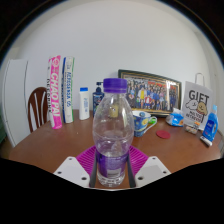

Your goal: Pour water

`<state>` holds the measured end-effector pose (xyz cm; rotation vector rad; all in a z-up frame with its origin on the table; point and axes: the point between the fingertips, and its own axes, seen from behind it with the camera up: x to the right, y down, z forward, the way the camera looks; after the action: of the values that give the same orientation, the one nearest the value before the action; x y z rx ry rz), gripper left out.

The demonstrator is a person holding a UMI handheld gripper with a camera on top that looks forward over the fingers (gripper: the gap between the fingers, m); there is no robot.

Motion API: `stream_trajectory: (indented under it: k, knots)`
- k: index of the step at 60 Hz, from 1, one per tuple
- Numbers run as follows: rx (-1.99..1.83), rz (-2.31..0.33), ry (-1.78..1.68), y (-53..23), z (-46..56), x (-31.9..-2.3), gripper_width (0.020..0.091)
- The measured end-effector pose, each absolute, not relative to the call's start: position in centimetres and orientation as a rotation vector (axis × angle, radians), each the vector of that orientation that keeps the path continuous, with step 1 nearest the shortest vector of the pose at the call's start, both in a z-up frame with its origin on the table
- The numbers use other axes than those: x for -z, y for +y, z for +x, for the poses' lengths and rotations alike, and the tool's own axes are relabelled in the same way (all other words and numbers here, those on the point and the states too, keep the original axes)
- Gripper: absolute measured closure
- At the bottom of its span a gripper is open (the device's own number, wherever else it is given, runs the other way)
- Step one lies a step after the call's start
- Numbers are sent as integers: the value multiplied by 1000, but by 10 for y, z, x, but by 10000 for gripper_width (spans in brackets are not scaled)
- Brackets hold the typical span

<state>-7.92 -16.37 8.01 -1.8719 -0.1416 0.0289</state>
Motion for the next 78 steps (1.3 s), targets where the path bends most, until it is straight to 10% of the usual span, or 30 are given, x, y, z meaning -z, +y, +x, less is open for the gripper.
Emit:
stream_trajectory:
  k: [14, 45, 78]
  knots:
    - [-25, -1857, -110, -160, -90, -96, 753]
    - [-991, -1609, 614, -7, -156, -258, 753]
    - [-1628, -1280, 1346, 88, -124, -212, 754]
